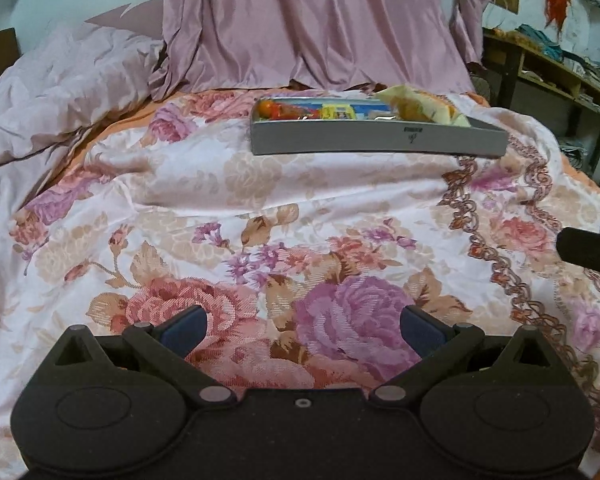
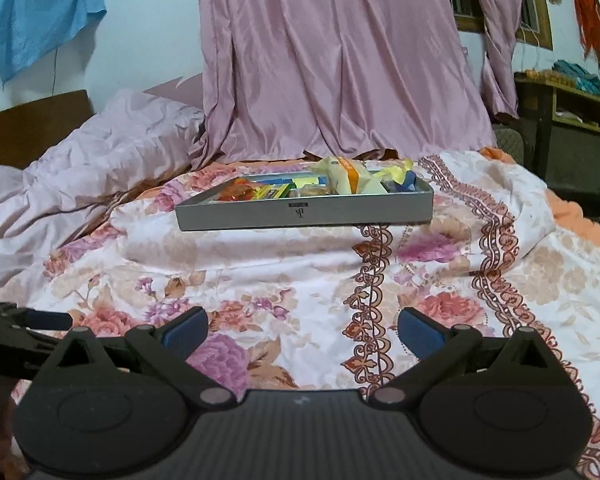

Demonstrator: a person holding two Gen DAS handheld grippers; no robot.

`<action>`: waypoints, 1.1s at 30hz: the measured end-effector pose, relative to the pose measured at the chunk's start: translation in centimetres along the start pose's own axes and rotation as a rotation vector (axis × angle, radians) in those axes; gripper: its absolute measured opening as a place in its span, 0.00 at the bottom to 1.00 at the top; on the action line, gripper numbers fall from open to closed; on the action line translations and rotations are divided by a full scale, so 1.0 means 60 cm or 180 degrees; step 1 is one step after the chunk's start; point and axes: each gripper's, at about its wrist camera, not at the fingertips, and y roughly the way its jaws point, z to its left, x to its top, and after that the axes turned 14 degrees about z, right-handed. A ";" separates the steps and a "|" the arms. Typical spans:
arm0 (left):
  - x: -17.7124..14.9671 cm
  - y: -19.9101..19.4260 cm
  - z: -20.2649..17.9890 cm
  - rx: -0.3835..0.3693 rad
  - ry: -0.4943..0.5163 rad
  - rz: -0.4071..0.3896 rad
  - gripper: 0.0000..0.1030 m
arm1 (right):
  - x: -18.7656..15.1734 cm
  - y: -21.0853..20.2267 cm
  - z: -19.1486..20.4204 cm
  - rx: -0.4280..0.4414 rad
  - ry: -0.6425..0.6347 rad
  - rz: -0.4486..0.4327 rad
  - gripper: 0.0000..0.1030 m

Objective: Organize snacks

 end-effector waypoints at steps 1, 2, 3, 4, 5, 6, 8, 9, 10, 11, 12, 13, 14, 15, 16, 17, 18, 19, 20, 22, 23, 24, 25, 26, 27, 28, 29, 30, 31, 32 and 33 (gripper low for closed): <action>0.002 0.003 0.001 -0.0023 -0.0025 0.0006 0.99 | 0.001 0.004 -0.003 -0.0013 0.0033 0.0032 1.00; 0.003 0.003 0.002 -0.0047 -0.0035 -0.0001 0.99 | 0.001 0.006 -0.005 -0.0018 0.0068 0.0056 1.00; 0.003 0.003 0.002 -0.0056 -0.0037 -0.0006 0.99 | 0.001 0.008 -0.009 -0.0008 0.0112 0.0075 1.00; 0.003 0.002 0.001 -0.0057 -0.0031 -0.0011 0.99 | 0.001 0.009 -0.011 0.0006 0.0147 0.0087 1.00; 0.002 0.001 0.000 -0.0059 -0.0019 -0.0023 0.99 | 0.000 0.010 -0.013 0.0004 0.0166 0.0096 1.00; 0.002 -0.001 0.000 -0.0060 -0.0006 -0.0035 0.99 | 0.000 0.010 -0.012 -0.0015 0.0164 0.0094 1.00; 0.001 -0.004 -0.002 -0.0063 0.0010 -0.0060 0.99 | -0.001 0.011 -0.011 -0.0046 0.0145 0.0092 1.00; 0.001 -0.004 -0.002 -0.0066 0.0011 -0.0063 0.99 | -0.002 0.011 -0.010 -0.0058 0.0132 0.0103 1.00; 0.001 -0.005 -0.002 -0.0068 0.0009 -0.0067 0.99 | -0.002 0.013 -0.009 -0.0071 0.0119 0.0116 1.00; 0.001 -0.006 -0.002 -0.0070 0.0005 -0.0072 0.99 | -0.002 0.013 -0.008 -0.0082 0.0111 0.0126 1.00; 0.001 -0.007 -0.001 -0.0073 0.0002 -0.0081 0.99 | -0.003 0.014 -0.009 -0.0088 0.0109 0.0135 1.00; 0.001 -0.007 -0.001 -0.0073 0.0001 -0.0088 0.99 | -0.003 0.014 -0.009 -0.0092 0.0113 0.0141 1.00; 0.001 -0.008 -0.001 -0.0069 -0.0001 -0.0097 0.99 | -0.003 0.014 -0.009 -0.0092 0.0118 0.0141 1.00; 0.001 -0.009 -0.001 -0.0065 -0.0002 -0.0104 0.99 | -0.003 0.013 -0.010 -0.0087 0.0122 0.0141 1.00; 0.000 -0.010 0.000 -0.0064 -0.0004 -0.0108 0.99 | -0.003 0.013 -0.010 -0.0086 0.0120 0.0143 1.00; 0.000 -0.011 0.000 -0.0066 -0.0007 -0.0111 0.99 | -0.003 0.014 -0.010 -0.0081 0.0118 0.0147 1.00; 0.000 -0.010 0.000 -0.0068 -0.0006 -0.0110 0.99 | -0.004 0.014 -0.009 -0.0080 0.0112 0.0150 1.00; 0.001 -0.011 0.000 -0.0073 -0.0008 -0.0111 0.99 | -0.004 0.014 -0.009 -0.0081 0.0106 0.0153 1.00; 0.000 -0.010 0.000 -0.0067 -0.0005 -0.0109 0.99 | -0.004 0.015 -0.008 -0.0080 0.0102 0.0156 1.00; 0.000 -0.010 0.000 -0.0062 -0.0002 -0.0108 0.99 | -0.003 0.015 -0.007 -0.0074 0.0099 0.0160 1.00; 0.000 -0.010 0.000 -0.0068 -0.0003 -0.0108 0.99 | -0.004 0.015 -0.007 -0.0074 0.0097 0.0160 1.00; 0.000 -0.011 0.000 -0.0070 -0.0002 -0.0109 0.99 | -0.004 0.015 -0.007 -0.0075 0.0096 0.0162 1.00; 0.000 -0.011 0.000 -0.0067 -0.0002 -0.0111 0.99 | -0.004 0.016 -0.007 -0.0074 0.0097 0.0164 1.00; 0.001 -0.011 0.000 -0.0069 -0.0002 -0.0113 0.99 | -0.004 0.016 -0.006 -0.0071 0.0097 0.0166 1.00; 0.000 -0.011 0.000 -0.0068 -0.0003 -0.0112 0.99 | -0.004 0.016 -0.006 -0.0072 0.0096 0.0166 1.00; 0.000 -0.011 0.000 -0.0069 -0.0001 -0.0114 0.99 | -0.004 0.016 -0.006 -0.0073 0.0096 0.0165 1.00; 0.000 -0.012 0.000 -0.0070 0.0001 -0.0116 0.99 | -0.004 0.016 -0.006 -0.0072 0.0095 0.0166 1.00; 0.000 -0.012 0.000 -0.0069 0.0004 -0.0116 0.99 | -0.004 0.016 -0.006 -0.0069 0.0095 0.0167 1.00; 0.001 -0.012 0.000 -0.0069 0.0008 -0.0118 0.99 | -0.004 0.016 -0.006 -0.0069 0.0094 0.0166 1.00; 0.001 -0.012 0.000 -0.0073 0.0006 -0.0118 0.99 | -0.004 0.016 -0.006 -0.0069 0.0093 0.0166 1.00; 0.001 -0.013 -0.001 -0.0077 0.0008 -0.0119 0.99 | -0.004 0.016 -0.006 -0.0069 0.0092 0.0166 1.00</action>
